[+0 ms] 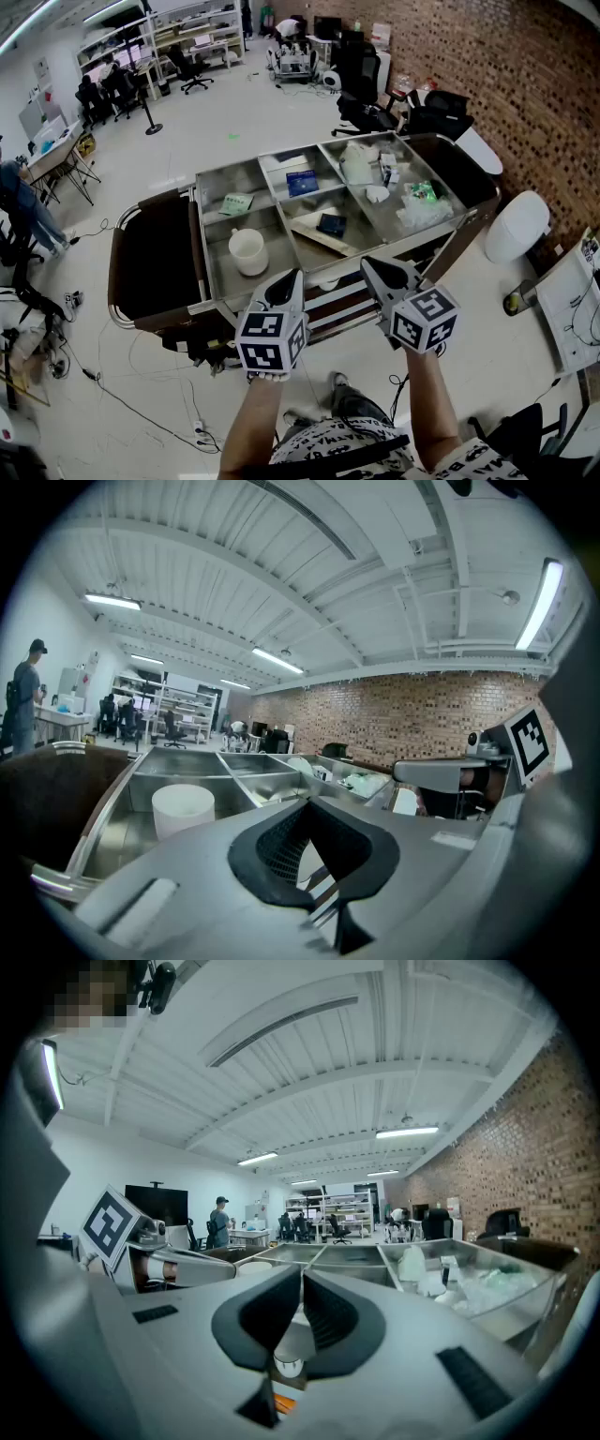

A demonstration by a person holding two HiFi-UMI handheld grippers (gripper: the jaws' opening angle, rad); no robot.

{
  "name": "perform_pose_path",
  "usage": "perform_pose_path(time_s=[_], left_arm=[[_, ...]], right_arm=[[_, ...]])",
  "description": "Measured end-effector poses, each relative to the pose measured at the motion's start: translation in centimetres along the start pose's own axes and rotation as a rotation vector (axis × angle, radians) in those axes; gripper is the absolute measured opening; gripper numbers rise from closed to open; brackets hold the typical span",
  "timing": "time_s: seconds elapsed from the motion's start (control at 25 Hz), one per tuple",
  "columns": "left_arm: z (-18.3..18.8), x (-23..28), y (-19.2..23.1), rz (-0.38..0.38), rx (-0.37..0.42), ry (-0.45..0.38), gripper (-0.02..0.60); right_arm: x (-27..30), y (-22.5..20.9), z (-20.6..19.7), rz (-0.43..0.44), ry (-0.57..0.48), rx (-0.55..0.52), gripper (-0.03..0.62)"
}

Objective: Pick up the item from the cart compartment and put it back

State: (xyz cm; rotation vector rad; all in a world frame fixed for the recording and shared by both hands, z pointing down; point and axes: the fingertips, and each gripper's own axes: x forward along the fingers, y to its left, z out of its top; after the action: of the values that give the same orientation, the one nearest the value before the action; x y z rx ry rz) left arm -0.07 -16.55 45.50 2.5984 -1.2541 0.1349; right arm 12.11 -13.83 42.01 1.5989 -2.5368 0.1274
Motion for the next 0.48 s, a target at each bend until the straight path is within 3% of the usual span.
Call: perform_pose_path(time_s=[0.12,0.2,0.36,0.4,0.48], left_arm=[[1.6,0.2,0.6,0.008,0.000,-0.015,0.000],[2.5,0.6,0.8,0.008,-0.003,-0.020,0.000],[4.2,1.6,1.0,0.019,0.001,-0.027,0.000],[4.7,1.8,1.2,0.025,0.001,-0.030,0.000],[5.9,2.3,1.6,0.037,-0.009,-0.041,0.000]], right_arm=[[0.5,-0.5,2.0,0.018,-0.003,-0.045,0.024],[1.1,-1.0,3.1,0.041,0.009,-0.069,0.126],[3.3,-2.6,4.8,0.073,0.043,-0.128,0.140],[4.0,-2.9,5.2,0.085,0.057,-0.144,0.207],[5.6,-3.3,6.5,0.114,0.083,-0.178,0.241]])
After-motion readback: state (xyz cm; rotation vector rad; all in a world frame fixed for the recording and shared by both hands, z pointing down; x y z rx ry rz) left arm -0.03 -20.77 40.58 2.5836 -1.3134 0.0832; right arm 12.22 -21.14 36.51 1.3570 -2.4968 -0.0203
